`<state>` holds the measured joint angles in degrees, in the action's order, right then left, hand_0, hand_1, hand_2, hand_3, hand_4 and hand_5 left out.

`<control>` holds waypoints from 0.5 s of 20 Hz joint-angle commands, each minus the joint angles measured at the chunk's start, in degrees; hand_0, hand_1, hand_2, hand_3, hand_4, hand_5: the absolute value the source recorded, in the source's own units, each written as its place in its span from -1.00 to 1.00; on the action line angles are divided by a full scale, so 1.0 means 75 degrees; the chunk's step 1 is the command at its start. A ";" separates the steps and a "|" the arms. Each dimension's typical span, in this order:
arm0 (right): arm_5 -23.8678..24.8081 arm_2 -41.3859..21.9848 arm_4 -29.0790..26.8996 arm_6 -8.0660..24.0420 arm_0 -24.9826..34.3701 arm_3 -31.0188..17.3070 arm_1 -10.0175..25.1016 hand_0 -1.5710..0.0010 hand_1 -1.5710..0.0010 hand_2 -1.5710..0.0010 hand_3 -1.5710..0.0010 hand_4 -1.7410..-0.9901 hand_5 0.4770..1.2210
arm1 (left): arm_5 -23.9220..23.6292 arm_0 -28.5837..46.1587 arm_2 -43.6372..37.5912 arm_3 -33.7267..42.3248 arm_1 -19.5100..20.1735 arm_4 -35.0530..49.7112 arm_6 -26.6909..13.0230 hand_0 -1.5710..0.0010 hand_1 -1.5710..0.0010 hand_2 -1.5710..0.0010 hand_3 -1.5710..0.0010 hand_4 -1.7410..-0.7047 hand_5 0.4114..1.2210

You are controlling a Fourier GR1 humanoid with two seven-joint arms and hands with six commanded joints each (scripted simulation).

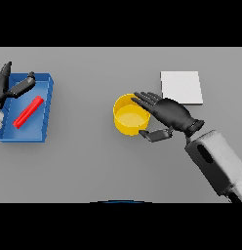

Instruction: Pick up the red beaker and tilt it to pour out 1 green nut into yellow bowl. Pick up the yellow bowl and place it on the metallic measuring scale.

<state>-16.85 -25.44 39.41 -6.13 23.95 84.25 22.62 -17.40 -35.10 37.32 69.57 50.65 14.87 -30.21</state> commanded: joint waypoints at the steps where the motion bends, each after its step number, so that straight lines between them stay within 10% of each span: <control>1: -0.0132 -0.0099 0.0020 -0.0170 0.0080 -0.0145 0.0042 1.00 1.00 1.00 1.00 0.24 -0.50 | -0.0021 0.0085 -0.0004 0.0055 0.0037 0.0013 0.0053 1.00 1.00 1.00 1.00 0.82 -0.23; 10: -0.0705 -0.0838 0.0389 -0.0721 0.1128 -0.1596 -0.0219 1.00 1.00 1.00 1.00 0.33 -0.45 | 0.0108 0.0030 -0.0058 -0.0106 0.0097 0.0038 0.0160 1.00 1.00 1.00 1.00 0.83 -0.22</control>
<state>-22.14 -31.74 42.34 -11.44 32.39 72.28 20.96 -16.61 -34.88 36.88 68.78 51.39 15.15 -29.04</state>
